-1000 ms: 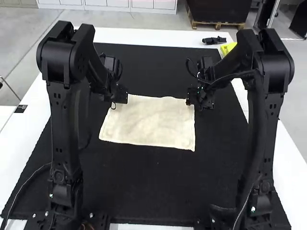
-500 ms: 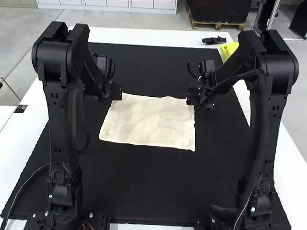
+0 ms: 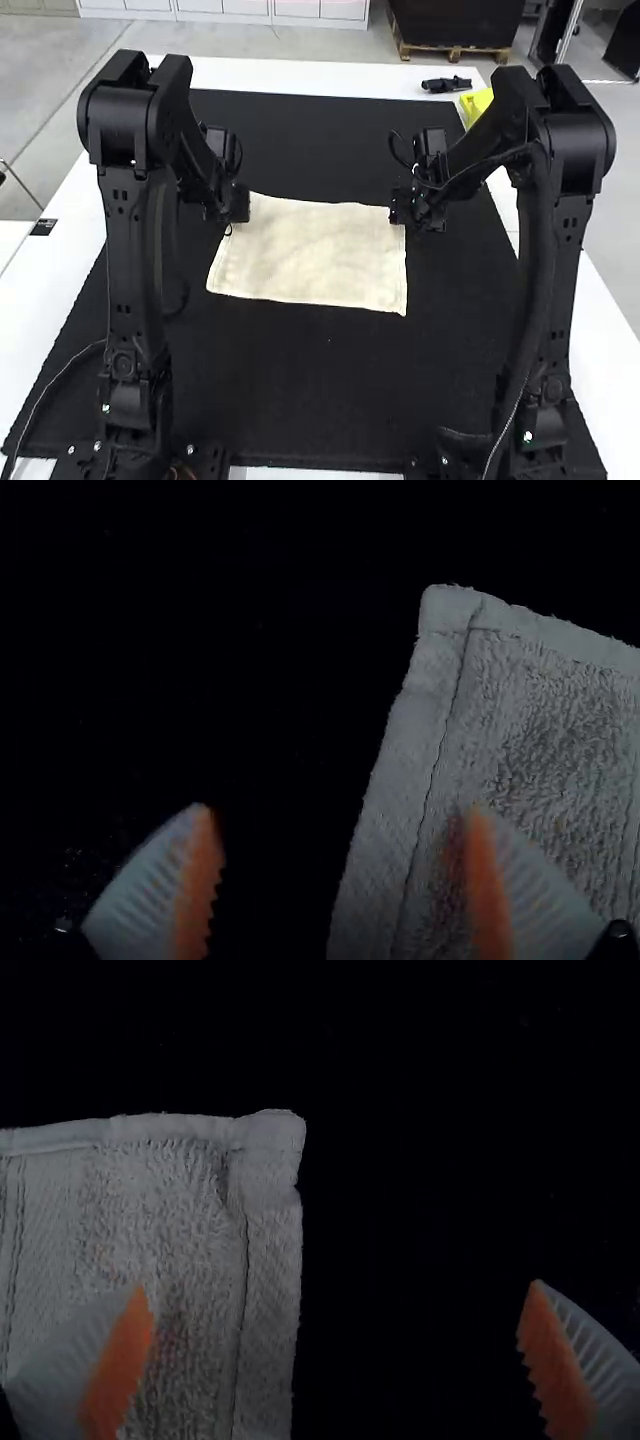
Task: Fold the towel.
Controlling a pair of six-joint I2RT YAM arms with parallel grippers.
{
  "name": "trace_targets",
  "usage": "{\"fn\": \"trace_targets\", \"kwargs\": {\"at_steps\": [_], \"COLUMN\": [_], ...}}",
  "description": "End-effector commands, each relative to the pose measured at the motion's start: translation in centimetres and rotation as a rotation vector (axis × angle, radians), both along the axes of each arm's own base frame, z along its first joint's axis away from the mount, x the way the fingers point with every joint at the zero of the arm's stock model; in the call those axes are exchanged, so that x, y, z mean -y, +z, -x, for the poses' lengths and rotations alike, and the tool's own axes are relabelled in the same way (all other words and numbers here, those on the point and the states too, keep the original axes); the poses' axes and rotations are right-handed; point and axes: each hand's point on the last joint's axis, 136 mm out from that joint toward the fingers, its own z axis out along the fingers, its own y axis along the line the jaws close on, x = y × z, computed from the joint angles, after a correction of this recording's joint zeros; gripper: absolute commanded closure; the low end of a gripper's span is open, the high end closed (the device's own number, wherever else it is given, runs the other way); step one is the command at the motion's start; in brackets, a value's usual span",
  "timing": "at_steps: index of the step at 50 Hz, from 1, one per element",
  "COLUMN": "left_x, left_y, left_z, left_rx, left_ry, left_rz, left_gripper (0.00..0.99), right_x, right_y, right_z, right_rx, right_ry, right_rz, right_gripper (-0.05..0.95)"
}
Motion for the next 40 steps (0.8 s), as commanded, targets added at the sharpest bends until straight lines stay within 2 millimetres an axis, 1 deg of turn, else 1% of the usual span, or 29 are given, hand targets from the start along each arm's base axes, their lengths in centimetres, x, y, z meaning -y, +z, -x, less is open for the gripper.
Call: {"fn": "trace_targets", "kwargs": {"at_steps": [1,3,4,5,6,7,8,9,10,11,19,26,27,28,30,34,35,40], "left_x": [1.4,1.4,1.6,1.6,1.9,2.0,2.5,2.6,2.8,3.0,3.5,3.5,3.5,3.6,3.5,3.5,3.5,3.5], "left_y": [-0.5,-0.6,-0.7,-0.9,-1.0,-1.1,-1.0,-1.0,-0.8,-0.9,-0.5,-0.5,-0.5,-0.4,-0.3,-0.4,-0.5,-0.5], "left_z": [0.3,0.4,0.5,0.7,0.9,1.0,1.0,1.0,1.0,1.0,0.7,0.8,0.7,0.6,0.5,0.6,0.6,0.7], "left_rx": [-0.007,-0.010,-0.013,-0.020,-0.023,-0.025,-0.024,-0.023,-0.016,-0.015,0.007,0.008,0.014,0.021,0.024,0.024,0.022,0.025], "left_ry": [0.006,0.006,0.001,-0.003,-0.012,-0.018,-0.035,-0.044,-0.056,-0.063,-0.106,-0.105,-0.107,-0.107,-0.105,-0.105,-0.105,-0.106], "left_rz": [0.085,0.085,0.083,0.080,0.075,0.071,0.067,0.064,0.060,0.060,0.058,0.056,0.057,0.057,0.058,0.058,0.058,0.057], "left_gripper": [0.787,0.790,0.800,0.808,0.816,0.825,0.864,0.893,0.956,0.972,0.970,0.970,0.970,0.970,0.970,0.970,0.970,0.970], "right_x": [-0.6,-1.0,-1.4,-1.6,-1.8,-2.0,-2.0,-2.3,-2.7,-2.8,-2.4,-2.2,-2.1,-2.0,-1.6,-1.3,-1.4,-1.4], "right_y": [0.1,0.2,0.1,0.1,0.0,0.0,0.0,0.0,0.0,-0.1,-0.3,-0.3,-0.2,-0.2,-0.2,0.7,1.0,2.1], "right_z": [-0.6,-0.7,-0.5,-0.4,-0.3,-0.2,-0.3,-0.3,-0.2,-0.1,0.1,0.2,0.1,0.0,-0.1,-0.6,-0.6,-1.1], "right_rx": [0.012,0.015,0.011,0.008,0.007,0.008,0.009,0.006,0.000,-0.004,-0.008,-0.001,0.009,0.016,0.022,0.055,0.060,0.093], "right_ry": [0.021,0.066,0.091,0.106,0.114,0.121,0.116,0.125,0.141,0.145,0.138,0.120,0.097,0.081,0.063,0.046,0.050,0.050], "right_rz": [0.012,0.024,0.024,0.028,0.035,0.032,0.026,0.007,-0.016,-0.023,-0.026,-0.044,-0.059,-0.068,-0.078,-0.100,-0.102,-0.112], "right_gripper": [0.39,0.61,0.67,0.71,0.81,0.89,0.92,0.90,0.90,0.90,0.90,0.90,0.88,0.83,0.66,-0.05,-0.02,-0.02]}}
